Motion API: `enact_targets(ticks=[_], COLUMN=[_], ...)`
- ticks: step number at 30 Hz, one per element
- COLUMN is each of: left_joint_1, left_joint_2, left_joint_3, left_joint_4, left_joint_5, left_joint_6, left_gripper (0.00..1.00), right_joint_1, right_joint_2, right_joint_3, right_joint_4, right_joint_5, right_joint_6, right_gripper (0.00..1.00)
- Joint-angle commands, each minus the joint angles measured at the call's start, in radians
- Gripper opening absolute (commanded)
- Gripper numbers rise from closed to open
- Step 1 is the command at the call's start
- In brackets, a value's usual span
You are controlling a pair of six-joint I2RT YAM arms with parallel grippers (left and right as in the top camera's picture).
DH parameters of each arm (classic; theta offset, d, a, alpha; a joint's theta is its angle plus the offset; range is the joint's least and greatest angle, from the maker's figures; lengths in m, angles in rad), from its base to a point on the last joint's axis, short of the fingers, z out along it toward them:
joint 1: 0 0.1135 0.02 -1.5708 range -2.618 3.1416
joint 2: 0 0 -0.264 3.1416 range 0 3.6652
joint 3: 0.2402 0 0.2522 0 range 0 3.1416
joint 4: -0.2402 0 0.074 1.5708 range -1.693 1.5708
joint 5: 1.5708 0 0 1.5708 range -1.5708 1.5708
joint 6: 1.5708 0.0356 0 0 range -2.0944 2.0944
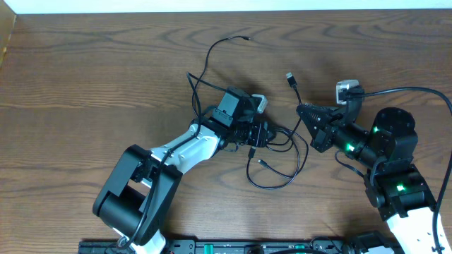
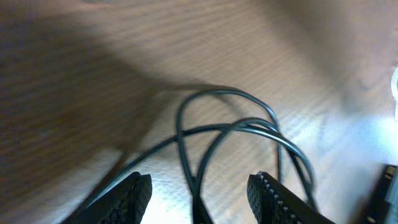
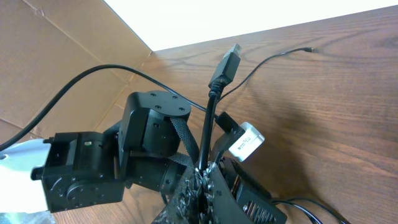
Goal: Untangle cables
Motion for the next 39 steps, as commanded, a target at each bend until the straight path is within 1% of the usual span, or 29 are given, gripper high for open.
enact_targets(ticks=[1, 4, 5, 7, 9, 11, 13, 14, 21, 26, 31, 36, 37, 38, 39], left_joint_1=[-0.001, -0.001, -0.001, -0.002, -0.004, -0.006, -0.008, -0.008, 0.001, 0.027, 0.086, 0.132, 0.136, 0.137, 0.137], left_joint_2=[0.003, 0.003, 0.003, 0.003, 0.003, 0.003, 0.003, 0.003, 0.001, -0.026, -0.097, -0.174, -0.189, -0.205, -0.218], left_joint_3=[-0.007, -0.007, -0.007, -0.007, -0.007, -0.007, -0.007, -0.007, -0.007, -0.006, -0.006, -0.006, -0.006, -0.006, -0.006], left_joint_4=[-0.002, -0.011, -0.018, -0.029, -0.043, -0.053, -0.056, -0.056, 0.000, 0.043, 0.053, 0.053, 0.052, 0.052, 0.053], left_joint_5=[0.104, 0.128, 0.128, 0.129, 0.127, 0.127, 0.127, 0.127, 0.128, 0.140, 0.146, 0.150, 0.154, 0.162, 0.167], left_joint_6=[-0.049, -0.107, -0.130, -0.135, -0.134, -0.134, -0.134, -0.134, -0.135, -0.139, -0.157, -0.176, -0.176, -0.176, -0.176], left_gripper=[0.55, 0.54, 0.52, 0.49, 0.42, 0.32, 0.14, 0.08, 0.08, 0.08, 0.08, 0.08, 0.08, 0.08, 0.08], right_joint_1=[-0.008, -0.008, -0.008, -0.008, -0.008, -0.008, -0.008, -0.008, -0.008, -0.008, -0.008, -0.008, -0.006, -0.006, -0.006], right_joint_2=[-0.012, -0.012, -0.012, -0.012, -0.012, -0.012, -0.012, -0.012, -0.012, -0.011, -0.009, 0.007, 0.012, 0.018, 0.026], right_joint_3=[0.026, 0.026, 0.026, 0.026, 0.026, 0.026, 0.026, 0.026, 0.026, 0.026, 0.026, 0.026, 0.026, 0.026, 0.026], right_joint_4=[-0.001, -0.002, -0.002, -0.002, -0.002, -0.002, -0.001, -0.001, -0.058, -0.166, -0.319, -0.370, -0.376, -0.381, -0.384], right_joint_5=[0.002, 0.009, 0.010, 0.009, 0.009, 0.009, 0.010, 0.010, 0.079, 0.232, 0.388, 0.397, 0.397, 0.396, 0.391], right_joint_6=[-0.011, -0.011, -0.011, -0.010, -0.011, -0.011, -0.010, -0.011, -0.010, -0.010, -0.006, -0.006, -0.006, -0.006, -0.006], right_gripper=[0.01, 0.01, 0.01, 0.01, 0.01, 0.01, 0.01, 0.01, 0.01, 0.01, 0.01, 0.02, 0.09, 0.26, 0.40])
